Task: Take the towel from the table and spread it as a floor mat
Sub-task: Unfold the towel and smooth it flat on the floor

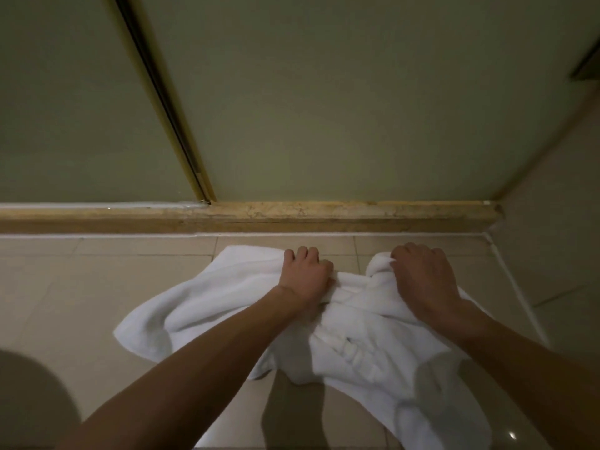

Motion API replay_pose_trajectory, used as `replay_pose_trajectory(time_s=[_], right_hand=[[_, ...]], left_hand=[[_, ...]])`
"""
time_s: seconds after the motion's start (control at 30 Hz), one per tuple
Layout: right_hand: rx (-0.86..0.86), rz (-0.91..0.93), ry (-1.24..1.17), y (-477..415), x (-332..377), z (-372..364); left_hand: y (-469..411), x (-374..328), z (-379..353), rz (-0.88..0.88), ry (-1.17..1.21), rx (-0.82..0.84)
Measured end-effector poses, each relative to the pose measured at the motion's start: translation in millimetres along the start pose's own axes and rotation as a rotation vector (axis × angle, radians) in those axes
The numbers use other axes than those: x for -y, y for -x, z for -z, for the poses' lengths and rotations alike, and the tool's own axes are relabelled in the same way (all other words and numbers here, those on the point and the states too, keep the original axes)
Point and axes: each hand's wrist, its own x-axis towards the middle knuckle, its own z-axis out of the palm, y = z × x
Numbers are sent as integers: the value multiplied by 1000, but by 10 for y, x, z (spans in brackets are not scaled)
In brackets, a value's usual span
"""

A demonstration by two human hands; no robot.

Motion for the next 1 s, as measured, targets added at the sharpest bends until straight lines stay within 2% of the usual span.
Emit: replay_pose_trajectory(time_s=[0.23,0.43,0.63,0.73,0.87,1.0], right_hand=[[5,-255,127,161,-475,101],[15,-573,-10,298,-843,250],[59,-662,-22,328,-841,292],[49,-571,87,305,-717,224],[21,-132,24,173,-379,104],[230,87,-1,60,-166,-85]], left_hand=[[-50,-36,81,57,-63,-44],[4,103,190,179,-15,-116],[68,232,252,233,-41,-139],[143,188,183,180,-55,-71],[185,108,59,31,-36,-3],[228,60,-123,-109,-46,66]])
